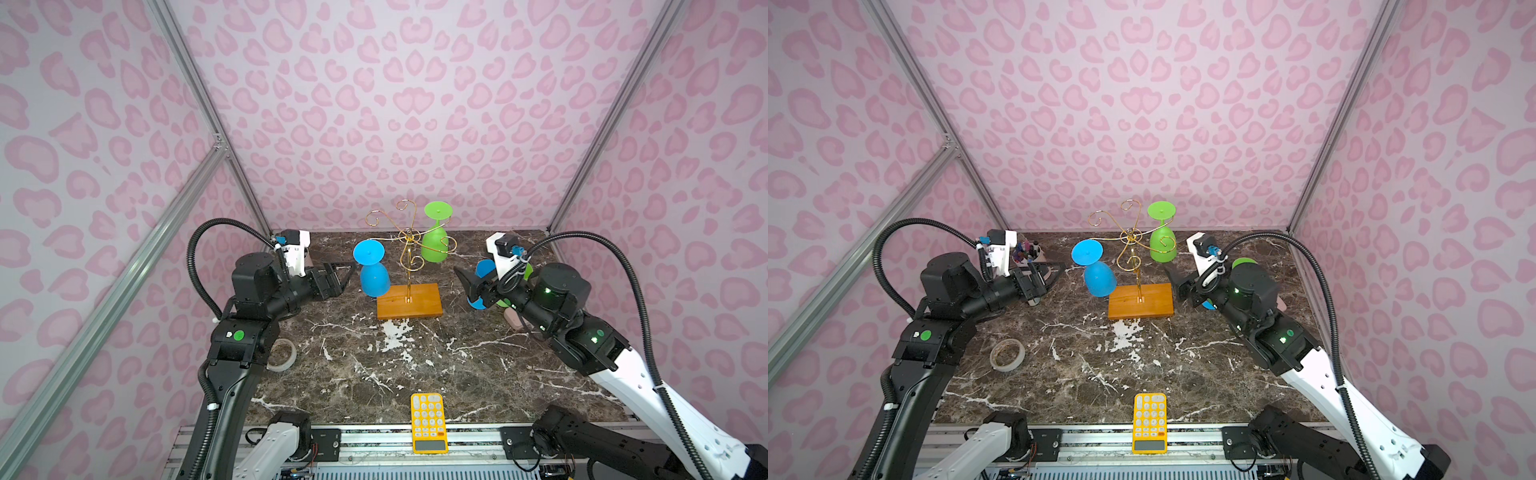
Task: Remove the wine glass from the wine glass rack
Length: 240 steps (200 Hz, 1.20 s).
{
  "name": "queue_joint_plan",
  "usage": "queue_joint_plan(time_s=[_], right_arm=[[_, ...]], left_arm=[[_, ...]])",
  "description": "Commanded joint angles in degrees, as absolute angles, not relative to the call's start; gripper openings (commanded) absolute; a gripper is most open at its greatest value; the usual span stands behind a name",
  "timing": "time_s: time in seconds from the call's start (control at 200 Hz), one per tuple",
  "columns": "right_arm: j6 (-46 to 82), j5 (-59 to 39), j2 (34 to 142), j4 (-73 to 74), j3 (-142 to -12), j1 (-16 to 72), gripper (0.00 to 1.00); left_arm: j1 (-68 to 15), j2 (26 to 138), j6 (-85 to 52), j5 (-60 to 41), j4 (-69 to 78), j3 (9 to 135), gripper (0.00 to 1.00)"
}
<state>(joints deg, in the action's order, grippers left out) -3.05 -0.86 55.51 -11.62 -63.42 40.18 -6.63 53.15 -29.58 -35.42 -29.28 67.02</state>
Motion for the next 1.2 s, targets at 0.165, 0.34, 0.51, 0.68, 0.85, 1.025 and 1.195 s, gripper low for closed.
queue_joint_plan(time_s=[0.165,0.34,0.51,0.68,0.85,1.025,1.195], right_arm=[[-6.3,4.0,56.7,-7.1,-61.8,47.1,0.89],[-5.8,3.8,54.5,-4.8,-58.9,47.4,0.89],[-5.7,3.7,52.8,-3.2,-57.0,47.4,0.89],[-5.8,4.1,52.3,-3.5,-56.8,47.4,0.89],[-5.5,4.3,52.2,-3.0,-56.2,47.4,0.90],[-5.3,4.0,52.1,-3.2,-56.1,47.4,0.90],[-4.7,3.4,51.9,-3.4,-56.1,47.4,0.90]], left_arm=[[-6.6,56.4,-32.9,-42.5,-33.0,66.6,0.89],[-6.6,59.0,-37.7,-44.6,-28.1,67.8,0.80],[-6.6,60.6,-40.9,-44.1,-24.7,67.4,0.75],[-6.7,62.7,-43.6,-43.8,-20.4,66.9,0.69],[-6.6,64.4,-44.4,-43.5,-19.1,67.9,0.60],[-6.9,65.6,-45.8,-43.8,-16.8,67.5,0.52],[-7.1,66.4,-47.3,-43.7,-14.5,67.2,0.45]])
